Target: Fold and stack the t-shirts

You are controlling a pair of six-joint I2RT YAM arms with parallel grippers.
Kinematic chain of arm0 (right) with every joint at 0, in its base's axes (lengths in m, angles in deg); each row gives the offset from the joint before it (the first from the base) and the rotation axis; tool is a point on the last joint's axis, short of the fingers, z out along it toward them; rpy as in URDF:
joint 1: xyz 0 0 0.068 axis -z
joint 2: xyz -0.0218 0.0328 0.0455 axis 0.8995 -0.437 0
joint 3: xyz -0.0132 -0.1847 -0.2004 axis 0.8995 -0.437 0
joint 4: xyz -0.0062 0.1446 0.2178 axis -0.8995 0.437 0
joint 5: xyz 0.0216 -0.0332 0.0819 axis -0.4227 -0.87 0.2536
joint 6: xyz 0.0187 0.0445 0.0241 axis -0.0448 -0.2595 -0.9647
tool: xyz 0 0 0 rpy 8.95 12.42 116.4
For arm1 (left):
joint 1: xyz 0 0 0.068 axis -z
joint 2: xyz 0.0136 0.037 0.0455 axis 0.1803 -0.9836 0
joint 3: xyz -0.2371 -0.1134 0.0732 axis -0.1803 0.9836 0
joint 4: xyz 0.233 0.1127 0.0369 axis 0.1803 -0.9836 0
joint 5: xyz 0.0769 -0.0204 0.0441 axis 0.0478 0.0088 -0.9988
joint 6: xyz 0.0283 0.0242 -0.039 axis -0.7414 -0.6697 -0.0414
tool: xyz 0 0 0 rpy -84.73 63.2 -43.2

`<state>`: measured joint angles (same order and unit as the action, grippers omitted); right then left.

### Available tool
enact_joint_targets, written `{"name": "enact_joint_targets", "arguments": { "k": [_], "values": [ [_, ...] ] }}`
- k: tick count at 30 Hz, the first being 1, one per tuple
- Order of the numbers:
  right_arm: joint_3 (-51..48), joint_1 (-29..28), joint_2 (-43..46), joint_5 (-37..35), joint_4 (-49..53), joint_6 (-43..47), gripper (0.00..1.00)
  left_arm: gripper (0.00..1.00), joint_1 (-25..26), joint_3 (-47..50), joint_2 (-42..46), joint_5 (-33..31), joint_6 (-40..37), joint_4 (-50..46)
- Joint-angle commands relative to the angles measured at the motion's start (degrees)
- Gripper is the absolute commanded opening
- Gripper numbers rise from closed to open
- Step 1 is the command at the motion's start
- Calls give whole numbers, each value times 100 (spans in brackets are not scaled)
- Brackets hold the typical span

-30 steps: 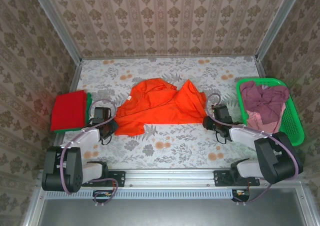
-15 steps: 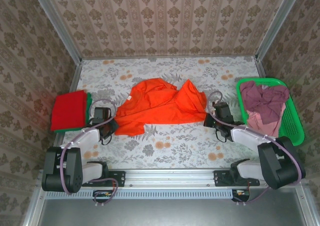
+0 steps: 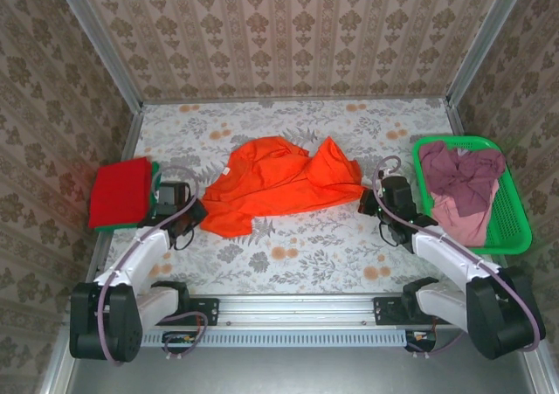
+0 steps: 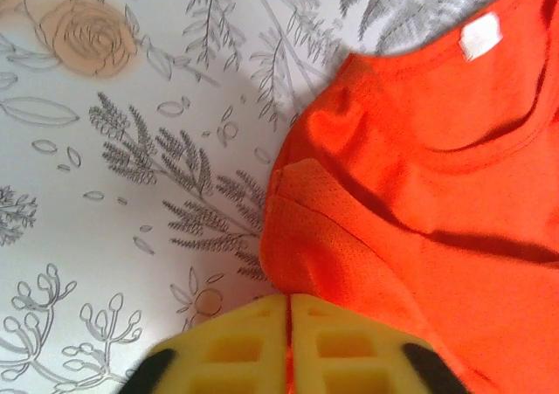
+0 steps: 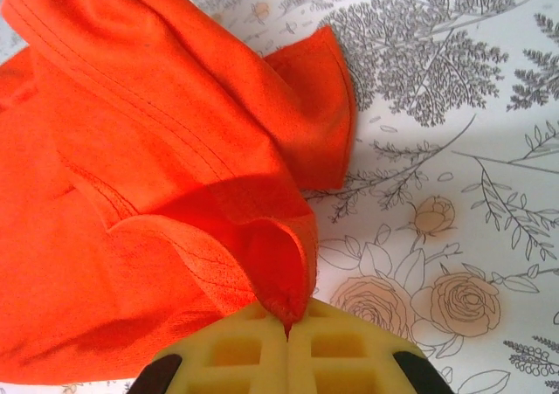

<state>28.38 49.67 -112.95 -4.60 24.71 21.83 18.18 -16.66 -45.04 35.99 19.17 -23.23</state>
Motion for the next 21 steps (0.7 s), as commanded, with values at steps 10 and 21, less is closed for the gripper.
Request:
{"name": "enact_joint_targets", "arguments": {
  "k": [10,21],
  "values": [
    [-41,28,-309,111,-93,-188,0,53,-41,39,-296,124,23,-129],
    [-85,30,-271,76,-96,-258,0,10,-49,71,-483,520,160,221]
  ]
}}
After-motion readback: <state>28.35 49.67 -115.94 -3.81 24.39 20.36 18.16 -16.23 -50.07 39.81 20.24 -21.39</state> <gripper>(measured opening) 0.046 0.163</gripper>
